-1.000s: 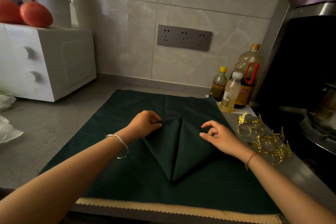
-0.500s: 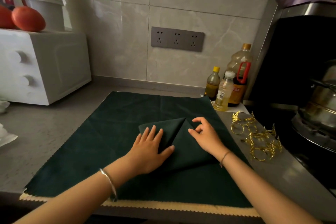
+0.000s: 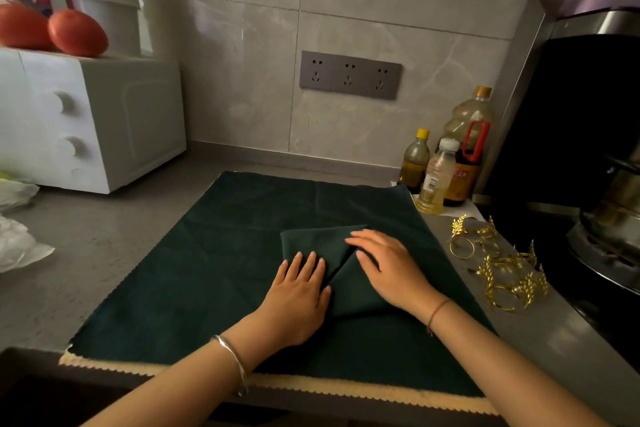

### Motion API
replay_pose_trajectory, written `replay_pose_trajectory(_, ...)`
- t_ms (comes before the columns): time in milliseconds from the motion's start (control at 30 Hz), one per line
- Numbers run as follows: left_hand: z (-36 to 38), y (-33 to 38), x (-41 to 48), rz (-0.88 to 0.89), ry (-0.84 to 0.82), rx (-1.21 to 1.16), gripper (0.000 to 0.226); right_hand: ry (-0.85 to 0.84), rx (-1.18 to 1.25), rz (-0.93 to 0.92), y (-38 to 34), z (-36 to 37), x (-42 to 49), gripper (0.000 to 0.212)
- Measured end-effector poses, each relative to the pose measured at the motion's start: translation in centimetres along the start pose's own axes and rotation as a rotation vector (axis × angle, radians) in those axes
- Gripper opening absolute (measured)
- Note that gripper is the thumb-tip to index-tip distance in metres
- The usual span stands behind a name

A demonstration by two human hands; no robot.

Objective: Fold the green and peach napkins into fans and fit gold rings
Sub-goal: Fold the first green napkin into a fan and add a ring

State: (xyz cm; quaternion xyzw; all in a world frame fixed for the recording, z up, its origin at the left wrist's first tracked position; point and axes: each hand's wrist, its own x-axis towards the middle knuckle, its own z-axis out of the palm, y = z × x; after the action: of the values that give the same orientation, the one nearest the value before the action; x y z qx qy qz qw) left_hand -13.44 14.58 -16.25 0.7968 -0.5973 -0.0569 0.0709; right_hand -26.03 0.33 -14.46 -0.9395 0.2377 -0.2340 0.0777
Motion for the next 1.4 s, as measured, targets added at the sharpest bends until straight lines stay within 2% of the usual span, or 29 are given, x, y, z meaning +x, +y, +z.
replay_pose_trajectory(67, 0.1, -0.2, 0.3, 0.006, 0.018, 0.007, 0.058, -0.224, 0.019, -0.095, -0.6, 0.2, 0.0, 0.04)
replay_pose_trajectory(133, 0.3, -0.3, 0.4, 0.006, 0.025, 0.004, 0.058, -0.401, 0.032, -0.114, -0.6, 0.7, 0.1, 0.043)
replay_pose_trajectory(267, 0.6, -0.3, 0.4, 0.012, 0.045, -0.023, 0.055, -0.503, 0.073, -0.036, 0.5, 1.4, 0.7, 0.048)
replay_pose_trajectory(367, 0.5, -0.4, 0.2, 0.043, 0.055, -0.057, 0.05, -0.503, -0.031, 0.019, 2.3, 1.6, 1.7, 0.051)
replay_pose_trajectory(600, 0.7, -0.4, 0.2, 0.052, 0.068, -0.071, 0.048, -0.496, -0.024, 0.161, 5.1, 1.5, 3.7, 0.051)
replay_pose_trajectory(667, 0.7, -0.4, 0.2, 0.051, 0.069, -0.069, 0.049, -0.47, 0.037, 0.2, 5.1, 1.3, 4.0, 0.05)
replay_pose_trajectory(733, 0.7, -0.5, 0.2, 0.049, 0.065, -0.063, 0.049, -0.347, 0.192, 0.236, 4.6, 0.7, 3.6, 0.05)
replay_pose_trajectory(833, 0.8, -0.5, 0.2, 0.042, 0.069, -0.055, 0.05, -0.162, 0.326, 0.117, 2.6, -1.2, 1.3, 0.052)
replay_pose_trajectory(900, 0.8, -0.5, 0.2, 0.039, 0.068, -0.049, 0.05, -0.209, 0.245, -0.023, 1.4, -3.0, -0.9, 0.059)
replay_pose_trajectory(1000, 0.6, -0.4, 0.2, 0.04, 0.058, -0.05, 0.049, -0.364, -0.082, -0.177, 0.8, -4.7, -3.6, 0.069)
replay_pose_trajectory(1067, 0.5, -0.5, 0.2, 0.043, 0.059, -0.054, 0.048, -0.385, -0.217, -0.234, 1.5, -4.8, -4.3, 0.064)
replay_pose_trajectory(1133, 0.5, -0.5, 0.1, 0.048, 0.058, -0.058, 0.048, -0.359, -0.242, -0.245, 2.6, -4.8, -4.4, 0.05)
replay_pose_trajectory(1200, 0.4, -0.5, 0.1, 0.045, 0.052, -0.063, 0.048, -0.341, -0.187, -0.176, 3.7, -4.7, -4.3, 0.045)
replay_pose_trajectory(1300, 0.4, -0.5, 0.1, 0.045, 0.036, -0.111, 0.048, -0.301, 0.062, -0.035, 4.6, -4.5, -3.6, 0.036)
replay_pose_trajectory(1400, 0.2, -0.4, -0.1, 0.027, 0.007, -0.181, 0.067, -0.255, 0.246, 0.029, 4.7, -4.1, -2.7, 0.025)
